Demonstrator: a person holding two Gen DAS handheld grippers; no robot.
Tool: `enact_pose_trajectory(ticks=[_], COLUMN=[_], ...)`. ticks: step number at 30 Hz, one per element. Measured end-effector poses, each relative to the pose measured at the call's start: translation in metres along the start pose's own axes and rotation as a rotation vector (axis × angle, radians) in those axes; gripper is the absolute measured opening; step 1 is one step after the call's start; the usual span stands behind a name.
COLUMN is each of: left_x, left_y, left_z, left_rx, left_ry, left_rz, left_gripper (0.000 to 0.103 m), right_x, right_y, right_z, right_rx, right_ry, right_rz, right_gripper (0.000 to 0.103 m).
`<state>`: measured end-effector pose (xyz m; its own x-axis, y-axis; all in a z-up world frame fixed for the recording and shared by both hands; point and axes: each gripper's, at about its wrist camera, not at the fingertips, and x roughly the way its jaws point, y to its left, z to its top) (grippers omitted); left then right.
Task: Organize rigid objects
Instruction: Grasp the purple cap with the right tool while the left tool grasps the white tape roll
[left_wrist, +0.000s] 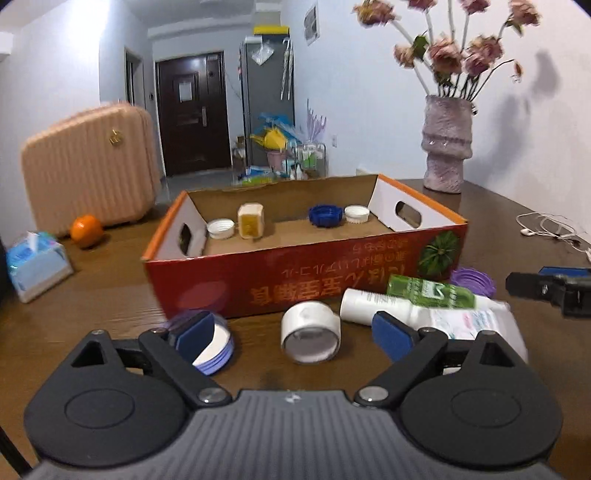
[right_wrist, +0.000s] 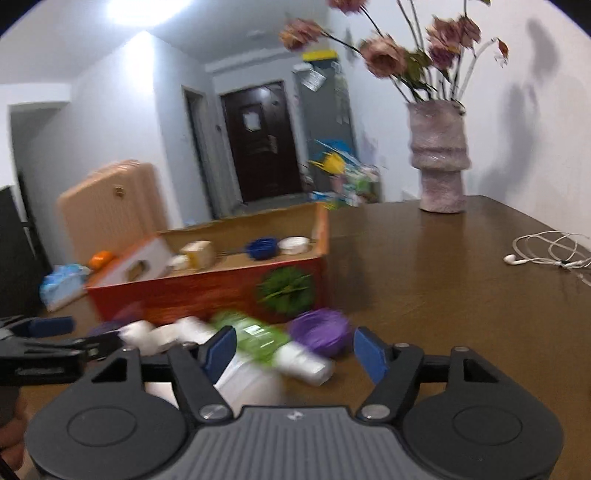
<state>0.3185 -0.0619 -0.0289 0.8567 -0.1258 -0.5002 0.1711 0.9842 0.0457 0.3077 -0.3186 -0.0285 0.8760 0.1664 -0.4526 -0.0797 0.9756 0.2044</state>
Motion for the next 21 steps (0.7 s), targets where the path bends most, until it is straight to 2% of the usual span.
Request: enact_pose_trajectory(ticks=[3,6,8,9,10,11,13,18,21], left_x=[0.03,0.044,0.046,0.048,0.049,0.05,0.05,0.033,0.007], left_y=[0.0,0.0,0.001,0.002,0.003,0.004,0.006,0.001,0.004], left_z=[0.005,0.001,-0.003,-0.004,-0.005,-0.006,-0.007,-0.006,-0.008], left_rx=[-0.028,-0.039,-0.035,-0.034,-0.035,-0.038,-0.026,0.022,0.019], left_ry=[0.039,0.043,0.042,0.047,0.051,0.057,0.051,0.023,0.0], left_rz=[-0.015,-0.039,-0.055,-0.056,-0.056,-0.063,-0.081,-0.065,-0.056], left_gripper=[0.083,0.07,0.055,0.044,0.045,0.045,0.044,0.044,0.044], right_x=[0.028,0.051,0.064,0.069,0.071,0.074,0.074,0.054,0.02], right_y=[-0.013,-0.022,-0.024,-0.024,-0.023,-0.022,-0.021,-0.024,-0.014], right_z=[0.013,0.017,0.015,0.013,0.011,0.009,0.006,0.007,0.01], right_rx=[0.017,0.041,0.062,0.061,0.062,0.059,0.041,0.07,0.048], right_ry=[0.042,0.069,0.093,0.11,0.119,0.124,0.125,0.07,0.02], right_rz=[-0.007,-0.008,-0.01,-0.012,-0.02,-0.031,-0.047,-0.055,-0.049], right_gripper=[0.07,0.065,0.041,0.034,0.022,0.014,0.009,0.006,0.006])
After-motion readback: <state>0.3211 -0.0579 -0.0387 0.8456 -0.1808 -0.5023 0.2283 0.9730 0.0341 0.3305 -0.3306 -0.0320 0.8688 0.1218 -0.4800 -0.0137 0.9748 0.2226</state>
